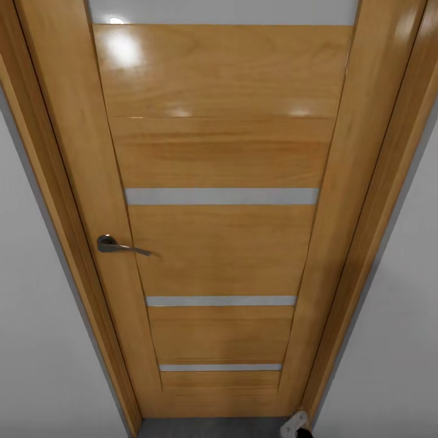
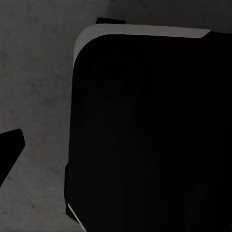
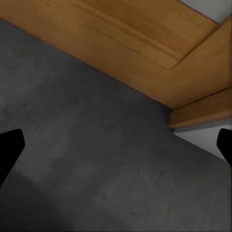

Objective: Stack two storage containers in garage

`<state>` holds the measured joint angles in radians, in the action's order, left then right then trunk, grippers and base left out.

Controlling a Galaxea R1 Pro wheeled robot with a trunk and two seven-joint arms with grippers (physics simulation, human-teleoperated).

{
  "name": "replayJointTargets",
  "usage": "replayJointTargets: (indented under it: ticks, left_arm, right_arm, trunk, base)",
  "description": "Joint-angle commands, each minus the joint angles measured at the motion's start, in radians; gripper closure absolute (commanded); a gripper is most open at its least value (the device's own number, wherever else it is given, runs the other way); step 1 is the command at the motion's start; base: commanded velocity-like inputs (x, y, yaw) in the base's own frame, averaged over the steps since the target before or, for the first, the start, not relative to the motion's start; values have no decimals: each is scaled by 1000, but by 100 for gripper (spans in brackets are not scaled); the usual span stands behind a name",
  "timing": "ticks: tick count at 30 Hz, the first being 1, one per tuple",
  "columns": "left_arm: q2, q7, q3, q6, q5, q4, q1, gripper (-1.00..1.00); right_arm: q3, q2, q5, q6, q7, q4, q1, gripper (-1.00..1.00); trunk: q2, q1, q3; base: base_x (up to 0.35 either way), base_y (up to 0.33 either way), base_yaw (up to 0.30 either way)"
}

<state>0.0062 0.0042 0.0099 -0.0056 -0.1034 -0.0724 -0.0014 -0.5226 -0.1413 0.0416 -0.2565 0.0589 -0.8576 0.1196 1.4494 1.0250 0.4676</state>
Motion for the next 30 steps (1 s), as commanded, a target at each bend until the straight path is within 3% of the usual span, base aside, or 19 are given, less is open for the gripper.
replayJointTargets:
  ticks: [1,9,21,24,30]
  left_arm:
    - [0,0,0,0,-10,-2,0,-100]
    - [-1,0,1,0,-10,-12,0,-100]
    - [-2,0,1,0,-10,-13,0,-100]
    - [-2,0,1,0,-10,-13,0,-100]
    - [-1,0,1,0,-10,-13,0,-100]
  right_arm:
    - [-5,-1,5,-5,5,-3,11,-100]
    - [-4,-1,5,-4,5,-7,62,-100]
    - [-3,-1,4,-6,9,-65,70,-100]
    - [1,-3,4,-8,10,-121,71,-100]
    - [6,-22,4,-91,10,-290,70,-100]
  trunk:
    - [1,0,1]
    - [1,0,1]
    - [1,0,1]
    - [1,0,1]
    - [1,0,1]
  base:
    - [0,0,0]
    - [0,0,0]
    - [0,0,0]
    - [0,0,0]
    - [0,0,0]
